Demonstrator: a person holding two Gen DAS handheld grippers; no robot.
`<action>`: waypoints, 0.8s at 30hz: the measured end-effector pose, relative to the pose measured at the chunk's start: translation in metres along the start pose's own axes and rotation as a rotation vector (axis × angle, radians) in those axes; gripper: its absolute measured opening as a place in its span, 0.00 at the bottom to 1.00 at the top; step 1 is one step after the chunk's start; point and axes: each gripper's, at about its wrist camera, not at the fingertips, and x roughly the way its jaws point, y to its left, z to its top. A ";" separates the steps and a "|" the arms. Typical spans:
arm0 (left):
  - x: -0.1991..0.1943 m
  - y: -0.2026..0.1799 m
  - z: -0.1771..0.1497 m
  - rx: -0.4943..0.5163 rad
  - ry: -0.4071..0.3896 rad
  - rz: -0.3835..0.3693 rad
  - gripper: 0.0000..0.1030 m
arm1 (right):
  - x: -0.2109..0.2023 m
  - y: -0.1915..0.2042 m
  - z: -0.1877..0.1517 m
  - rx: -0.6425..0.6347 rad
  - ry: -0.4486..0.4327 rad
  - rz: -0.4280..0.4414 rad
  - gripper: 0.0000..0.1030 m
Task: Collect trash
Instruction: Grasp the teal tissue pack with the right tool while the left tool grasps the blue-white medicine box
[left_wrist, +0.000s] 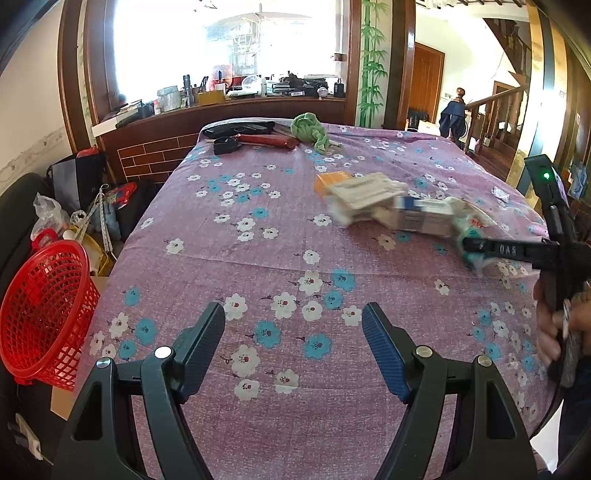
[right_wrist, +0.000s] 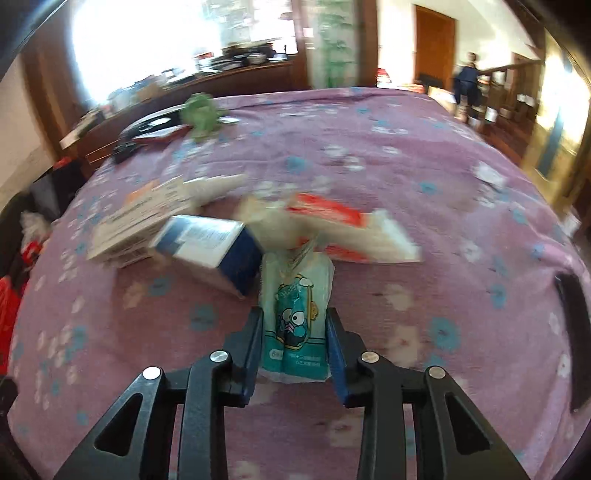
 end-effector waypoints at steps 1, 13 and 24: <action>0.000 0.001 0.001 -0.004 0.002 -0.003 0.73 | 0.000 0.010 -0.004 -0.028 0.015 0.046 0.33; 0.020 0.004 0.033 -0.109 0.091 -0.126 0.77 | -0.035 0.024 -0.031 -0.039 -0.022 0.197 0.32; 0.092 -0.028 0.077 -0.329 0.272 -0.212 0.78 | -0.041 -0.028 -0.040 0.069 -0.087 0.159 0.32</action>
